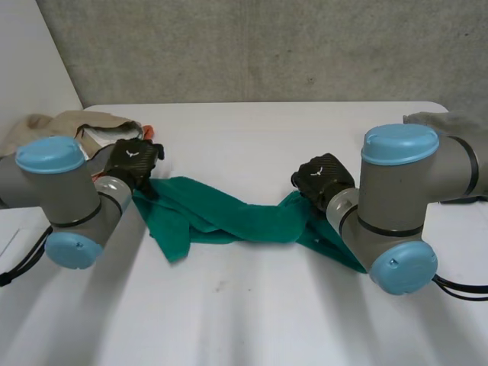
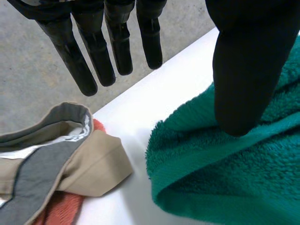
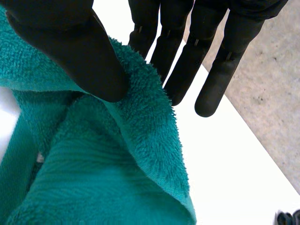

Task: Fold the laundry.

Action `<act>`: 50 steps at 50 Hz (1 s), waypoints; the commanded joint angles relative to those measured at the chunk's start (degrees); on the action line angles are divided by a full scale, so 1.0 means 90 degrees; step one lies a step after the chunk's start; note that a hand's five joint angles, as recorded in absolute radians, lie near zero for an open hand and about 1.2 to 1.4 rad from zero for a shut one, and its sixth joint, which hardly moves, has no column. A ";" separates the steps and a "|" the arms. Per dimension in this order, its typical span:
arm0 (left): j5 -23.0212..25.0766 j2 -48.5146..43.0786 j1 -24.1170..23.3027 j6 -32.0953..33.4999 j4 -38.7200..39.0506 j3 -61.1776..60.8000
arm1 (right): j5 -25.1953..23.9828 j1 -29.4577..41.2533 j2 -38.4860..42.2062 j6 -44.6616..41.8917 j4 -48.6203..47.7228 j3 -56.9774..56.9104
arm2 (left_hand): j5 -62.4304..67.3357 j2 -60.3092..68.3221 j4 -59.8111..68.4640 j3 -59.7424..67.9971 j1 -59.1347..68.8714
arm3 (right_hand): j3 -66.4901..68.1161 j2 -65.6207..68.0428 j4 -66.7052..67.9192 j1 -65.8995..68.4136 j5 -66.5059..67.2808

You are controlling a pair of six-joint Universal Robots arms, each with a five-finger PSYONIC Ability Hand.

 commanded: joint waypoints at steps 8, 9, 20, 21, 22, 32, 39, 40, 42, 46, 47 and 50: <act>0.0112 0.2033 -0.0696 0.0028 -0.0024 -0.2243 | 0.0057 -0.0087 -0.0260 0.0001 -0.0016 0.0440 | 0.3082 0.3044 0.3082 0.3031 0.3125 | 0.1320 0.1393 0.1261 0.1721 0.1441; 0.0122 0.2013 -0.0717 0.0028 -0.0024 -0.2282 | 0.0057 -0.0097 -0.0279 0.0001 -0.0007 0.0470 | 0.3158 0.3120 0.3158 0.3107 0.3201 | 0.1320 0.1393 0.1261 0.1721 0.1441; 0.0171 0.0578 -0.0902 0.0028 0.0025 -0.1668 | 0.0047 -0.0097 -0.0309 0.0001 -0.0016 0.0616 | 0.2470 0.2432 0.2470 0.2419 0.2513 | 0.1320 0.1393 0.1261 0.1721 0.1441; 0.0171 0.0471 -0.0922 0.0028 0.0025 -0.1571 | 0.0047 -0.0097 -0.0299 0.0001 -0.0016 0.0626 | 0.2227 0.2189 0.2227 0.2176 0.2270 | 0.1320 0.1393 0.1261 0.1721 0.1441; 0.0171 0.0383 -0.0941 0.0038 0.0025 -0.1463 | 0.0037 -0.0097 -0.0309 0.0001 -0.0016 0.0626 | 0.1984 0.1946 0.1984 0.1933 0.2027 | 0.1320 0.1393 0.1261 0.1721 0.1441; 0.0122 -0.0253 -0.1136 0.0009 -0.0014 -0.0418 | 0.0028 -0.0107 -0.0299 -0.0008 -0.0084 0.0753 | 0.1402 0.1364 0.1402 0.1350 0.1445 | 0.1320 0.1393 0.1261 0.1721 0.1441; 0.0064 -0.0429 -0.1351 0.0028 -0.0044 -0.0076 | 0.0018 -0.0087 -0.0309 -0.0018 -0.0143 0.0792 | 0.2074 0.2036 0.2074 0.2023 0.2117 | 0.1320 0.1393 0.1261 0.1721 0.1441; 0.0064 -0.0429 -0.1371 0.0028 -0.0044 -0.0066 | 0.0018 -0.0078 -0.0289 -0.0018 -0.0143 0.0792 | 0.2075 0.2037 0.2075 0.2024 0.2118 | 0.1320 0.1393 0.1261 0.1721 0.1441; 0.0064 -0.0419 -0.1410 0.0028 -0.0044 -0.0056 | 0.0018 -0.0068 -0.0279 -0.0018 -0.0143 0.0792 | 0.2075 0.2037 0.2075 0.2024 0.2118 | 0.1320 0.1393 0.1261 0.1721 0.1441; 0.0054 -0.0390 -0.1459 0.0028 -0.0034 0.0041 | 0.0018 -0.0039 -0.0250 -0.0038 -0.0143 0.0792 | 0.2075 0.2037 0.2075 0.2024 0.2118 | 0.1320 0.1393 0.1261 0.1721 0.1441; 0.0054 -0.0380 -0.1469 0.0028 -0.0034 0.0071 | 0.0018 -0.0039 -0.0231 -0.0047 -0.0143 0.0783 | 0.2075 0.2037 0.2075 0.2024 0.2118 | 0.1320 0.1393 0.1261 0.1721 0.1441; 0.0073 -0.0380 -0.1546 0.0028 -0.0044 0.0197 | 0.0028 -0.0039 -0.0211 -0.0057 -0.0143 0.0782 | 0.2075 0.2037 0.2075 0.2024 0.2118 | 0.1320 0.1393 0.1261 0.1721 0.1441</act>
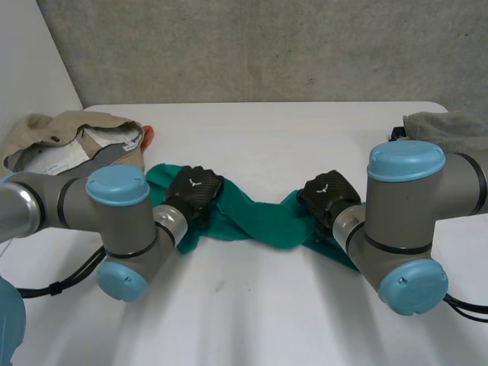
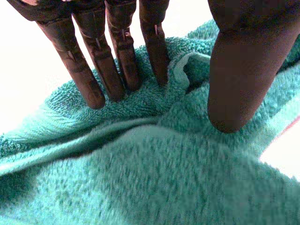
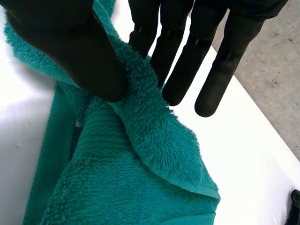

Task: Fold the laundry.

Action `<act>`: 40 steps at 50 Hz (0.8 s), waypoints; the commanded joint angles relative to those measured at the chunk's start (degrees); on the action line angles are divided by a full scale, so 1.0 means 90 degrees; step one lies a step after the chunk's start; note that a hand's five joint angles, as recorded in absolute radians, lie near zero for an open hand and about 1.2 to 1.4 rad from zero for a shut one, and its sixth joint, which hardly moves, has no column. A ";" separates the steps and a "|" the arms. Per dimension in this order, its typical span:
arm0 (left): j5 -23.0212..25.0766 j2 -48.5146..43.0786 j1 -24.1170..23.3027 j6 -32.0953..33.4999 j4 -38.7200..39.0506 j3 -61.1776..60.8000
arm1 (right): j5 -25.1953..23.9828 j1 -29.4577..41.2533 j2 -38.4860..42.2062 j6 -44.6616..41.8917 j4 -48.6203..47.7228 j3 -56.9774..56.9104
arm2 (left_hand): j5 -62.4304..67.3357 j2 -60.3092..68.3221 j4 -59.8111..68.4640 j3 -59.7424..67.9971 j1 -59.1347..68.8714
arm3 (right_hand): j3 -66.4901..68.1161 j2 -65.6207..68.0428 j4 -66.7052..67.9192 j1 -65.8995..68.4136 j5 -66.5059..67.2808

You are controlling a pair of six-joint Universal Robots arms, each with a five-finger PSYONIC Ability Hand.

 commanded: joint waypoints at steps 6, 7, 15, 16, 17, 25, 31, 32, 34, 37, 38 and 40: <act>0.0013 -0.0185 -0.0140 0.0011 0.0006 0.0522 | 0.0010 0.0031 0.0086 -0.0039 -0.0036 -0.0013 | 0.0743 0.0734 0.0681 0.0725 0.0742 | 0.1320 0.1392 0.1261 0.1721 0.1441; 0.0004 -0.0273 -0.0130 0.0011 0.0006 0.0590 | 0.0010 0.0031 0.0086 -0.0040 -0.0046 -0.0013 | 0.0762 0.0753 0.0700 0.0743 0.0761 | 0.1320 0.1392 0.1261 0.1721 0.1441; 0.0003 -0.0859 -0.0061 0.0011 0.0035 0.1244 | 0.0019 0.0002 0.0194 -0.0069 -0.0075 -0.0071 | 0.3076 0.3067 0.3014 0.3057 0.3075 | 0.1320 0.1392 0.1261 0.1721 0.1441; 0.0032 -0.0937 -0.0052 0.0011 0.0055 0.1351 | 0.0019 -0.0008 0.0194 -0.0079 -0.0095 -0.0071 | 0.3801 0.3792 0.3739 0.3782 0.3800 | 0.1320 0.1392 0.1261 0.1721 0.1441; 0.0033 -0.0967 -0.0042 0.0011 0.0065 0.1410 | 0.0019 -0.0028 0.0194 -0.0079 -0.0104 -0.0090 | 0.4234 0.4225 0.4172 0.4215 0.4233 | 0.1320 0.1392 0.1261 0.1721 0.1441; -0.0045 -0.0822 0.0075 -0.0047 0.0055 0.1558 | 0.0078 -0.0252 -0.0011 -0.0088 -0.0046 -0.0178 | 0.4479 0.4470 0.4417 0.4460 0.4478 | 0.1320 0.1392 0.1261 0.1721 0.1441; -0.0192 0.1422 0.0270 -0.0388 0.0006 0.0495 | 0.0078 -0.0525 -0.1111 -0.0244 0.0285 -0.0286 | 0.4479 0.4470 0.4417 0.4460 0.4478 | 0.1320 0.1392 0.1261 0.1721 0.1441; -0.0192 0.1706 0.0309 -0.0457 0.0006 0.0348 | 0.0078 -0.0574 -0.1318 -0.0293 0.0373 -0.0315 | 0.4479 0.4470 0.4417 0.4460 0.4478 | 0.1320 0.1392 0.1261 0.1721 0.1441; -0.0172 0.2552 0.0426 -0.0681 -0.0004 -0.0042 | 0.0068 -0.0691 -0.1699 -0.0391 0.0500 -0.0364 | 0.4479 0.4470 0.4417 0.4460 0.4478 | 0.1320 0.1392 0.1261 0.1721 0.1441; -0.0153 0.3356 0.0524 -0.0828 -0.0052 -0.0307 | 0.0000 -0.0780 -0.2402 -0.0479 0.0677 -0.0520 | 0.4479 0.4470 0.4417 0.4460 0.4478 | 0.1320 0.1392 0.1261 0.1721 0.1441; -0.0143 0.3804 0.0582 -0.0838 -0.0169 -0.0491 | 0.0010 -0.0789 -0.2761 -0.0479 0.0725 -0.0627 | 0.4479 0.4470 0.4417 0.4460 0.4478 | 0.1320 0.1392 0.1261 0.1721 0.1441; -0.0133 0.4177 0.0641 -0.0829 -0.0364 -0.0629 | -0.0010 -0.0790 -0.3086 -0.0518 0.0794 -0.0715 | 0.4479 0.4470 0.4417 0.4460 0.4478 | 0.1320 0.1392 0.1261 0.1721 0.1441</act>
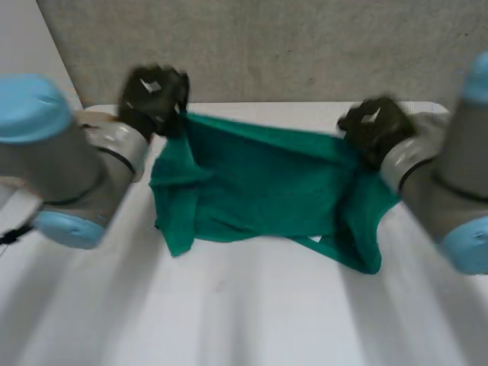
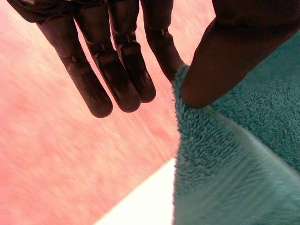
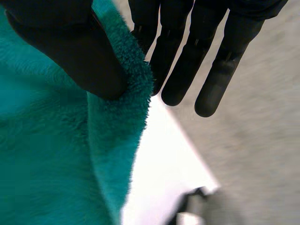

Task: Fold the laundry.

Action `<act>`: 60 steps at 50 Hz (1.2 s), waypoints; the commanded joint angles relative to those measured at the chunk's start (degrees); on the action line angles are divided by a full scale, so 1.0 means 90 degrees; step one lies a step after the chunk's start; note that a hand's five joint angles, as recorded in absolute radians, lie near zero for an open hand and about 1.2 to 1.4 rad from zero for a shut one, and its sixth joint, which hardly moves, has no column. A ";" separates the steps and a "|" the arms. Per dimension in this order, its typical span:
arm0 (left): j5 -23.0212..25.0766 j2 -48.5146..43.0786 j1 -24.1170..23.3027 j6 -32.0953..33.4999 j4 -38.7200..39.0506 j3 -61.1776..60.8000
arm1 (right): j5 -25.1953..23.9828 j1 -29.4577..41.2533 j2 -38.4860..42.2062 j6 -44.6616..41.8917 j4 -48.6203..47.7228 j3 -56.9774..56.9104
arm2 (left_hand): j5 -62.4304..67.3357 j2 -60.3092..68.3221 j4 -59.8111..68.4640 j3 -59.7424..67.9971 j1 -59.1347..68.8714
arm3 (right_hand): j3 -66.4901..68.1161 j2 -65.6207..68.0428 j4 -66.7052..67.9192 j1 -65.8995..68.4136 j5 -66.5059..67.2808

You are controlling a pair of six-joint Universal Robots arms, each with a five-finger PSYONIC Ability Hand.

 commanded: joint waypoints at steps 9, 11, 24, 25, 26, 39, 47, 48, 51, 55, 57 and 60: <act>0.0629 0.2621 0.0901 -0.0223 -0.2322 -0.1204 | -0.0747 -0.0272 -0.2016 -0.0255 0.1975 -0.0709 | 0.1533 0.1280 0.1251 0.1319 0.1553 | 0.1311 0.1392 0.1259 0.1721 0.1441; 0.0717 0.2446 0.0930 -0.0203 -0.2430 -0.1311 | -0.0894 -0.0389 -0.1880 -0.0294 0.2211 -0.0670 | 0.1533 0.1280 0.1251 0.1319 0.1553 | 0.1311 0.1392 0.1259 0.1721 0.1441; 0.0327 -0.0737 0.0765 0.0559 -0.1329 0.0356 | -0.0944 -0.0478 0.1008 -0.0188 0.2078 -0.1964 | 0.1533 0.1280 0.1251 0.1319 0.1553 | 0.1311 0.1392 0.1259 0.1721 0.1441; 0.0269 -0.0854 0.0736 0.0559 -0.1105 0.0542 | -0.0915 -0.0468 0.1157 -0.0090 0.1959 -0.2143 | 0.1533 0.1280 0.1251 0.1319 0.1553 | 0.1311 0.1392 0.1259 0.1721 0.1441; 0.0210 -0.1001 0.0716 0.0539 -0.0580 0.0891 | -0.0876 -0.0458 0.1293 0.0027 0.1804 -0.2347 | 0.1533 0.1280 0.1251 0.1319 0.1553 | 0.1311 0.1392 0.1259 0.1721 0.1441; 0.0103 -0.0671 0.0198 -0.0008 -0.0055 0.0360 | -0.0016 0.0068 0.1568 0.0809 0.0532 -0.2313 | -0.3622 -0.3875 -0.3904 -0.3836 -0.3602 | 0.1311 0.1392 0.1259 0.1721 0.1441; -0.0054 0.0149 0.0159 -0.0203 -0.1357 -0.1788 | -0.0084 0.0099 0.1451 0.0799 0.0387 -0.1121 | -0.3624 -0.3877 -0.3906 -0.3838 -0.3604 | 0.1311 0.1392 0.1259 0.1721 0.1441; -0.0054 0.0228 0.0149 -0.0232 -0.1298 -0.1994 | -0.0094 0.0099 0.1441 0.0809 0.0347 -0.1042 | -0.3568 -0.3820 -0.3849 -0.3781 -0.3548 | 0.1311 0.1392 0.1259 0.1721 0.1441; -0.0044 0.0394 0.0071 -0.0359 -0.0821 -0.2629 | -0.0104 0.0099 0.1422 0.0809 0.0220 -0.0807 | -0.3586 -0.3839 -0.3867 -0.3799 -0.3566 | 0.1311 0.1392 0.1259 0.1721 0.1441; -0.0064 0.0375 -0.0065 -0.0359 0.0048 -0.2991 | -0.0104 0.0089 0.1393 0.0809 0.0142 -0.0582 | -0.3530 -0.3783 -0.3812 -0.3744 -0.3510 | 0.1311 0.1392 0.1259 0.1721 0.1441; -0.0083 0.0239 -0.0114 -0.0350 0.0399 -0.2992 | -0.0113 0.0089 0.1383 0.0819 0.0132 -0.0514 | -0.3067 -0.3319 -0.3348 -0.3280 -0.3046 | 0.1311 0.1392 0.1259 0.1721 0.1441; -0.0093 -0.0093 -0.0134 -0.0262 0.0587 -0.2904 | -0.0104 0.0089 0.1334 0.0819 0.0064 -0.0309 | -0.2801 -0.3054 -0.3083 -0.3015 -0.2781 | 0.1311 0.1392 0.1259 0.1721 0.1441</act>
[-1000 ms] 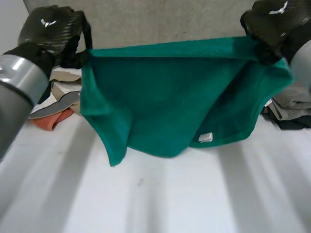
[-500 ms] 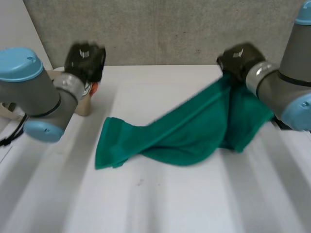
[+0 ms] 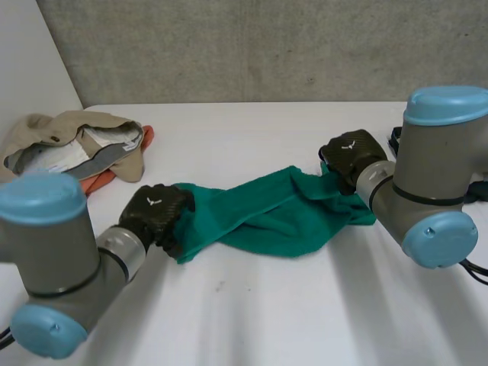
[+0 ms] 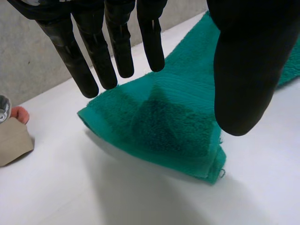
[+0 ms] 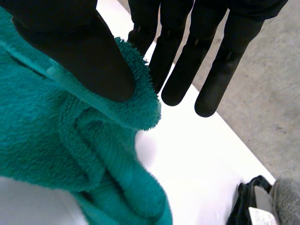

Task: Fold the laundry.

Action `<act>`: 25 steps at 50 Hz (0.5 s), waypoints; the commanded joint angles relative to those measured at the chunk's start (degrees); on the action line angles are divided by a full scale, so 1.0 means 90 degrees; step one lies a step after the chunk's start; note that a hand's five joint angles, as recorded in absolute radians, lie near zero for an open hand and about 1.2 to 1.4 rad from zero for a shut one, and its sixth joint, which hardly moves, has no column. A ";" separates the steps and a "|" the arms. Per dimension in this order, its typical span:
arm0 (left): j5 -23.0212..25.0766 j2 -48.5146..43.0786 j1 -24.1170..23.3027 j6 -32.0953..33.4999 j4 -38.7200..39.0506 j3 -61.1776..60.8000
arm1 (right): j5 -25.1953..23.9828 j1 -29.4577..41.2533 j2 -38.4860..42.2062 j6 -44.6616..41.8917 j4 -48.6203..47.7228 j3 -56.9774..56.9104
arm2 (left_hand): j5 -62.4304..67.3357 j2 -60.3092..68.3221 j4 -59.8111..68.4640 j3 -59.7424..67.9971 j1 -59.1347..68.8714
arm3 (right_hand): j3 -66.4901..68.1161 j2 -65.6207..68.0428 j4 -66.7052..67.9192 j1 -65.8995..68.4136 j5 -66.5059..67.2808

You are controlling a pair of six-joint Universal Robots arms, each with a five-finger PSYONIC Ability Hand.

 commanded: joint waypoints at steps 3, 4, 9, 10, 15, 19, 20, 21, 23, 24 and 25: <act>-0.0010 -0.0931 -0.0117 0.0139 0.0946 0.0227 | -0.0006 -0.0012 -0.0099 0.0012 -0.0265 0.0563 | 0.1233 0.1209 0.1263 0.1201 0.1267 | 0.1301 0.1392 0.1254 0.1721 0.1297; -0.0020 -0.1009 -0.0117 0.0139 0.0936 0.0286 | -0.0015 -0.0012 -0.0109 0.0012 -0.0314 0.0621 | 0.1234 0.1209 0.1263 0.1201 0.1267 | 0.1301 0.1392 0.1254 0.1721 0.1297; -0.0020 -0.1332 -0.0107 0.0158 0.0985 0.0471 | -0.0035 -0.0021 -0.0119 0.0002 -0.0519 0.0827 | 0.1252 0.1228 0.1282 0.1220 0.1286 | 0.1301 0.1392 0.1254 0.1721 0.1297; -0.0020 -0.1351 -0.0107 0.0168 0.1014 0.0511 | -0.0035 -0.0031 -0.0119 0.0002 -0.0549 0.0856 | 0.1308 0.1284 0.1338 0.1275 0.1342 | 0.1301 0.1392 0.1254 0.1721 0.1297; -0.0010 -0.1643 -0.0097 0.0168 0.1024 0.0852 | -0.0035 -0.0041 -0.0119 0.0002 -0.0549 0.0895 | 0.2238 0.2214 0.2268 0.2206 0.2272 | 0.1301 0.1392 0.1254 0.1721 0.1297; -0.0010 -0.1791 -0.0087 0.0168 0.1014 0.1067 | -0.0035 -0.0021 -0.0109 -0.0007 -0.0549 0.0924 | 0.4901 0.4877 0.4931 0.4869 0.4935 | 0.1301 0.1392 0.1254 0.1721 0.1297; -0.0010 -0.1781 -0.0087 0.0168 0.1024 0.1087 | -0.0025 -0.0031 -0.0109 -0.0007 -0.0549 0.0934 | 0.5487 0.5462 0.5516 0.5454 0.5520 | 0.1301 0.1392 0.1254 0.1721 0.1297; -0.0020 -0.1762 -0.0087 0.0158 0.1034 0.1097 | -0.0025 -0.0031 -0.0119 -0.0017 -0.0549 0.0934 | 0.5492 0.5468 0.5522 0.5460 0.5526 | 0.1301 0.1392 0.1254 0.1721 0.1297; -0.0098 -0.1578 -0.0107 0.0158 0.1024 0.1087 | -0.0015 -0.0041 -0.0119 -0.0036 -0.0549 0.0934 | 0.5492 0.5468 0.5522 0.5460 0.5526 | 0.1301 0.1392 0.1254 0.1721 0.1297; -0.0137 -0.1412 -0.0097 0.0158 0.1014 0.1078 | 0.0004 -0.0041 -0.0157 -0.0085 -0.0520 0.0915 | 0.5492 0.5468 0.5522 0.5460 0.5526 | 0.1301 0.1392 0.1254 0.1721 0.1297; -0.0156 -0.1159 -0.0097 0.0149 0.0985 0.1077 | 0.0014 -0.0051 -0.0196 -0.0134 -0.0491 0.0905 | 0.5492 0.5468 0.5522 0.5460 0.5526 | 0.1301 0.1392 0.1254 0.1721 0.1297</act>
